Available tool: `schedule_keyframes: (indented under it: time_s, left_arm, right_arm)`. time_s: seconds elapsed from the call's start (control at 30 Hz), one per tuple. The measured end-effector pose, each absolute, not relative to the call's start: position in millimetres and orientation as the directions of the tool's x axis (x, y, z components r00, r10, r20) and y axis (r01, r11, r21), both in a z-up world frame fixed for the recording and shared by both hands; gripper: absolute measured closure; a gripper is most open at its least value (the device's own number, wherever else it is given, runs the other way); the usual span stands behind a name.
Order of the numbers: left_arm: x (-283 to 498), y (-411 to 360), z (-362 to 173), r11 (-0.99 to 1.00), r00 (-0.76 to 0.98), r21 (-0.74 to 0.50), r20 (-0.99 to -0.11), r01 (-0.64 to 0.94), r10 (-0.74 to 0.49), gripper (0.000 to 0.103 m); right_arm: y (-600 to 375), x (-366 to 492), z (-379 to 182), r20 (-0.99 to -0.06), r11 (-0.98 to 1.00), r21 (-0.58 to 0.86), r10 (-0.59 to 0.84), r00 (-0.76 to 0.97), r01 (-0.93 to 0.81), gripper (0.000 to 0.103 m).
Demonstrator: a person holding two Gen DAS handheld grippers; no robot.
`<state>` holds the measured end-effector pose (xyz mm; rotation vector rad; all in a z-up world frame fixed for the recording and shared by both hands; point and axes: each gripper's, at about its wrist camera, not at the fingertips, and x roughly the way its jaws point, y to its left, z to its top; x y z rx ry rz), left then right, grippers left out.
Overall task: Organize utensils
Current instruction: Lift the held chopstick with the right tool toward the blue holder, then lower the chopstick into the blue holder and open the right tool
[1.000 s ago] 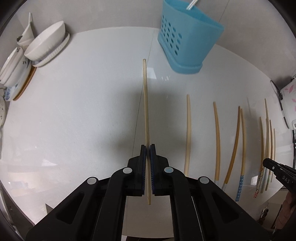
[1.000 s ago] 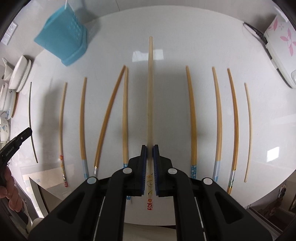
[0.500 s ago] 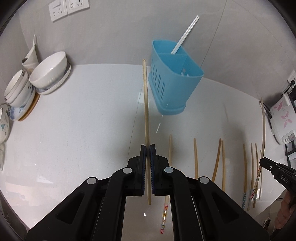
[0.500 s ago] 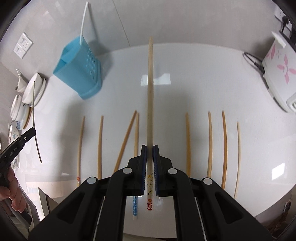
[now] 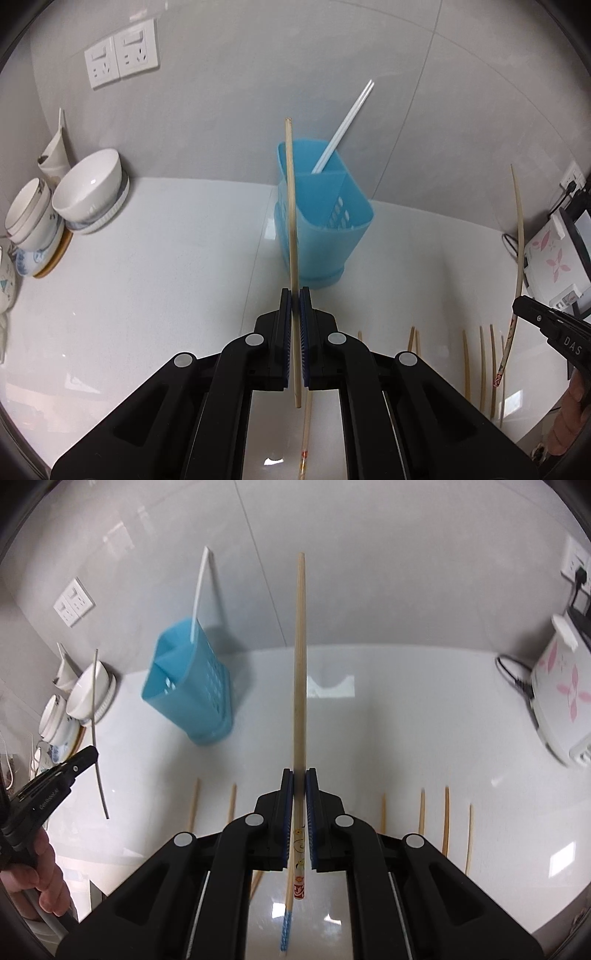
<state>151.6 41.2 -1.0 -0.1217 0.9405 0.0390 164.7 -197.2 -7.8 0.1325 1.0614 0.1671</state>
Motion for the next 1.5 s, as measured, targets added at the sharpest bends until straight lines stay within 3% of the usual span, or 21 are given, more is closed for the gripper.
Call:
schedule_keyframes:
  time_s: [0.43,0.93,1.2,1.5]
  left_arm:
    - [188,31,34,0.991,0.741,-0.128,-0.669,-0.041,-0.055,0.099]
    - [230,19,30,0.991,0.849,-0.129,-0.52,0.034,-0.096,0.099]
    - [254,14,5,0.989,0.863,-0.133,-0.489,0.069,-0.126,0.099]
    - [264,8,-26,0.992,0.835,-0.102,-0.538,0.076,-0.119,0.099]
  right_arm:
    - [-179,199,29,-0.776,0.969,0.207,0.246,0.58,-0.134,0.097]
    - [-163,247,32,-0.727,0.957,0.244,0.286,0.624,-0.154,0.097]
    - [-160,260,19,-0.721,0.954,0.255,0.296,0.626,-0.157,0.097]
    - [-157,267,4,-0.746,0.957,0.253,0.288,0.6,-0.145,0.097]
